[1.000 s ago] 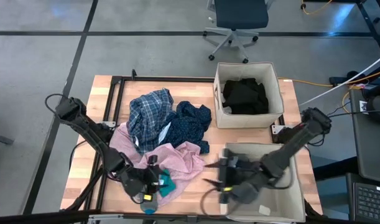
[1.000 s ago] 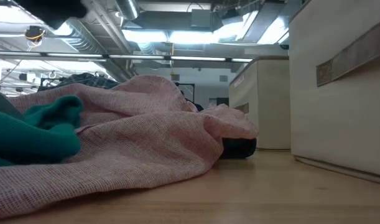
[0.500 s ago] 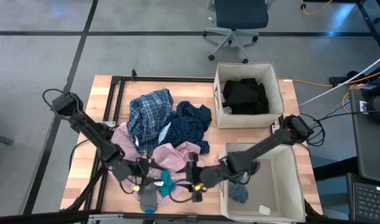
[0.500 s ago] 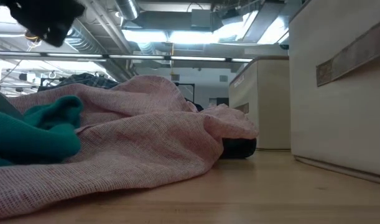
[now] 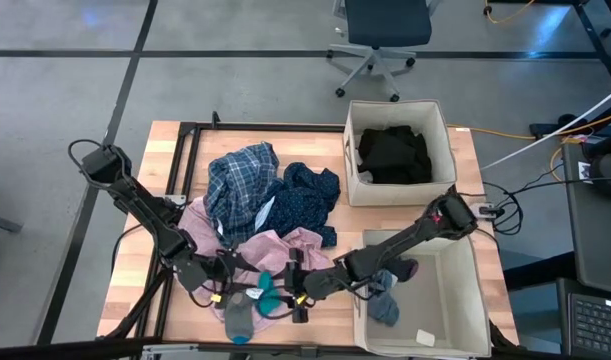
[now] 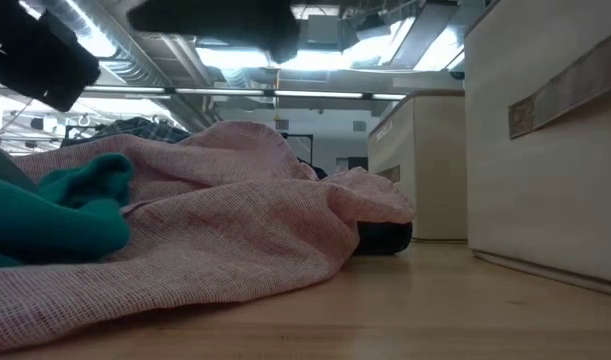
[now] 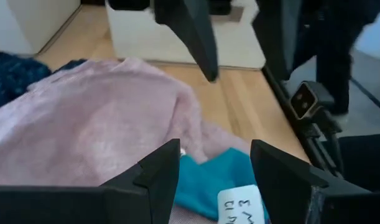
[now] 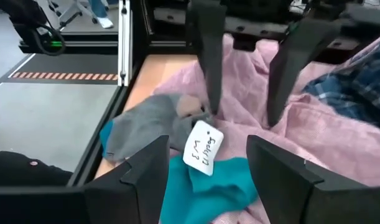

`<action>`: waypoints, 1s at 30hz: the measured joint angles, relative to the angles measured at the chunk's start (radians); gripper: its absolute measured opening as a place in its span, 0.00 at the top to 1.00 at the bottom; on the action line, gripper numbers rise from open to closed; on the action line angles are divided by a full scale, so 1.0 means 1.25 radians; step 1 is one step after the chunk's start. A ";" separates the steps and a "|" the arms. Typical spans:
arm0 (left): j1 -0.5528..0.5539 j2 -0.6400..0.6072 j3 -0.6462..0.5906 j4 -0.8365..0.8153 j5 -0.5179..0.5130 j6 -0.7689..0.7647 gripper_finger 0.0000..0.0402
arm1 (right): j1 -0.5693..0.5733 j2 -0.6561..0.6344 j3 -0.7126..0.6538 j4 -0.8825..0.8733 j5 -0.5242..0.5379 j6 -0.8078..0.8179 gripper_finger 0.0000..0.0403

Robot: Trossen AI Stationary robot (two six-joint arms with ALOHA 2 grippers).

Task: Sort clothes
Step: Put the blue sock into the bottom laundry organizer

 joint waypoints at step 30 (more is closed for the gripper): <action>0.015 0.000 0.000 -0.005 -0.017 -0.065 0.54 | -0.037 0.177 0.000 0.139 0.050 -0.051 0.82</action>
